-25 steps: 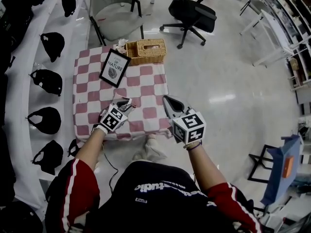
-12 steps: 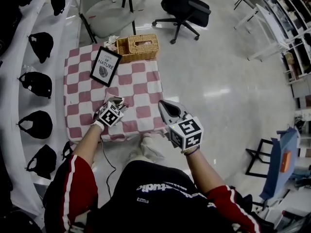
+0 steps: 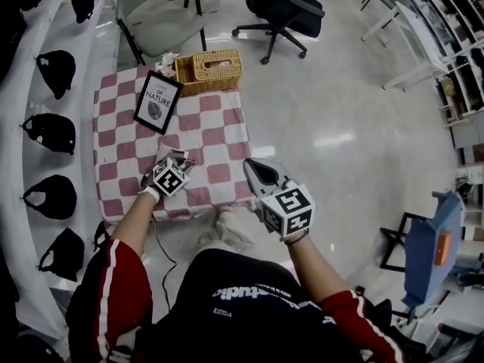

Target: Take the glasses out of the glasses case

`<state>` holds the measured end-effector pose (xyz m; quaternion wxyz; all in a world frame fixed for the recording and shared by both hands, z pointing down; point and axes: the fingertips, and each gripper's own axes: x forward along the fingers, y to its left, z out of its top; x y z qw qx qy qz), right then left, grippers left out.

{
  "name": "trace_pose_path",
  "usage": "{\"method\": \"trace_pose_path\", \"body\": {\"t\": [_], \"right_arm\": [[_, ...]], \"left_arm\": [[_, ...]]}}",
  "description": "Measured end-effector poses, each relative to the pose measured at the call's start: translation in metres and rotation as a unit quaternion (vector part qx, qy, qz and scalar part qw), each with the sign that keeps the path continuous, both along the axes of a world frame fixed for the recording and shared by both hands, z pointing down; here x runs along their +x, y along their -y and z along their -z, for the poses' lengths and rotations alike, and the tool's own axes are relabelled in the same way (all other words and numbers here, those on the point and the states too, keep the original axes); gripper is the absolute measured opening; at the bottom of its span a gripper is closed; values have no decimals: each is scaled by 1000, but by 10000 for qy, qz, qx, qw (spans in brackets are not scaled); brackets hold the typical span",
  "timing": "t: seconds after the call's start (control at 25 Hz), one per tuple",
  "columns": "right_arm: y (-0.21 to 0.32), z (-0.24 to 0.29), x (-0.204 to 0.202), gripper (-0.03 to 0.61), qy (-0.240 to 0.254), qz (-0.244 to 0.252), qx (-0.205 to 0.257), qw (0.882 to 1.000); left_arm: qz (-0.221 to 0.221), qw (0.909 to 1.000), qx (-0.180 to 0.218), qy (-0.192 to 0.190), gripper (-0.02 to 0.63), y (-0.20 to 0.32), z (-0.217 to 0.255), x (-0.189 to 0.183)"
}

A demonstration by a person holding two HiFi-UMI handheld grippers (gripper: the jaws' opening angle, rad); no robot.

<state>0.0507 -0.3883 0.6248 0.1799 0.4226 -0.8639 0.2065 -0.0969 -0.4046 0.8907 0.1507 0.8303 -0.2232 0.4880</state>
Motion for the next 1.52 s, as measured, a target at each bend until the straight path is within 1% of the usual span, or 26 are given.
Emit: {"method": "trace_pose_path", "body": {"t": [0.08, 0.28, 0.44, 0.84, 1.12, 1.52], "right_arm": [[-1, -2, 2, 3, 4, -36, -25, 10000], [-3, -1, 3, 3, -10, -66, -54, 10000], [-5, 0, 0, 3, 4, -48, -51, 10000], [-8, 10, -3, 3, 42, -35, -3, 10000], [-9, 23, -5, 3, 87, -9, 84, 9999], [-12, 48, -12, 3, 181, 105, 280, 9994]], "left_arm": [[-38, 10000, 69, 37, 95, -1, -1, -1], [-15, 9998, 183, -22, 64, -2, 6, -2], [-41, 9996, 285, -36, 54, -2, 13, -1], [98, 9988, 477, -76, 46, 2, 31, -7], [268, 9975, 636, -146, 46, 4, 51, -13], [546, 9919, 1116, -245, 46, 7, 99, -23]]}}
